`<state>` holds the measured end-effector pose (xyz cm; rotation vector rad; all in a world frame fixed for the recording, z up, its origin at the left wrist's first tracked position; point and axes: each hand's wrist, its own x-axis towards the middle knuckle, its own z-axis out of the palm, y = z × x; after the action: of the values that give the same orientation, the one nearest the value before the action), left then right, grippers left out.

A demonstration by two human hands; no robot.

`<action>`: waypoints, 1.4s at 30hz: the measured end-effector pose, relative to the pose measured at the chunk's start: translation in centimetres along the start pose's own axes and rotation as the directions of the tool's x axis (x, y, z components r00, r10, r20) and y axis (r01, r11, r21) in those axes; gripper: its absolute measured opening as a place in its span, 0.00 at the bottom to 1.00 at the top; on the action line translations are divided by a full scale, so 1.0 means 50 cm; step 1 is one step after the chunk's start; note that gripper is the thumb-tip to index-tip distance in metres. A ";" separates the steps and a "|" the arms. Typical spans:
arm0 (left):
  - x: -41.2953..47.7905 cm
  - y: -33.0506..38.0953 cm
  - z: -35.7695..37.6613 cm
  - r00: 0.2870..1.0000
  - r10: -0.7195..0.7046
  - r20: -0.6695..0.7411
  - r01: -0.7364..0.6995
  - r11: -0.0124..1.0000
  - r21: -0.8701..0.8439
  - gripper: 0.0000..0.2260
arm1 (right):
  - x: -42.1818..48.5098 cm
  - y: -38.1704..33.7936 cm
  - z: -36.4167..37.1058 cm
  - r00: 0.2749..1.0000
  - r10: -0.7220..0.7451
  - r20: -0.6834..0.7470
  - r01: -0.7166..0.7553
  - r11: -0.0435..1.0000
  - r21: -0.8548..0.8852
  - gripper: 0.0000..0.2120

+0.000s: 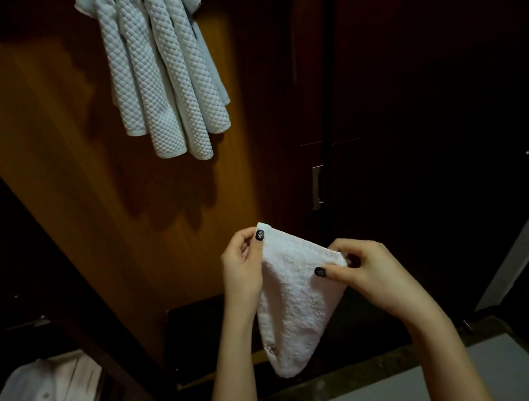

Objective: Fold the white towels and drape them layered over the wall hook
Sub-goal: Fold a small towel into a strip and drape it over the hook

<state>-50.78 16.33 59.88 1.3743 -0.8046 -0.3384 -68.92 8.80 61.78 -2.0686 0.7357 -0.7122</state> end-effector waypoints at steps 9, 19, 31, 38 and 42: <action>-0.014 -0.008 0.002 0.999 0.018 -0.034 -0.013 0.988 0.155 0.07 | -0.011 -0.001 0.017 0.956 -0.062 -0.286 0.055 0.998 -0.032 0.18; -0.043 -0.007 -0.008 0.953 -0.021 0.304 0.133 0.926 -0.353 0.09 | -0.011 0.007 0.024 0.853 0.042 -0.520 0.058 0.983 0.175 0.08; -0.081 0.002 0.032 0.926 -0.078 0.371 0.202 0.929 -0.311 0.07 | -0.051 0.001 0.037 0.994 0.004 -0.113 0.015 0.986 0.167 0.18; -0.088 -0.003 0.029 0.890 -0.082 0.448 0.215 0.943 -0.255 0.08 | -0.068 0.030 0.008 0.993 -0.033 -0.111 0.049 0.989 0.139 0.04; -0.086 0.006 0.026 0.872 -0.050 0.486 0.175 0.961 -0.215 0.10 | -0.071 0.026 0.000 1.000 -0.013 -0.026 0.019 0.972 0.236 0.09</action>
<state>-54.74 18.21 58.85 1.1070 -1.0447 -0.8710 -71.60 10.66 59.91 -1.8541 0.6164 -0.7950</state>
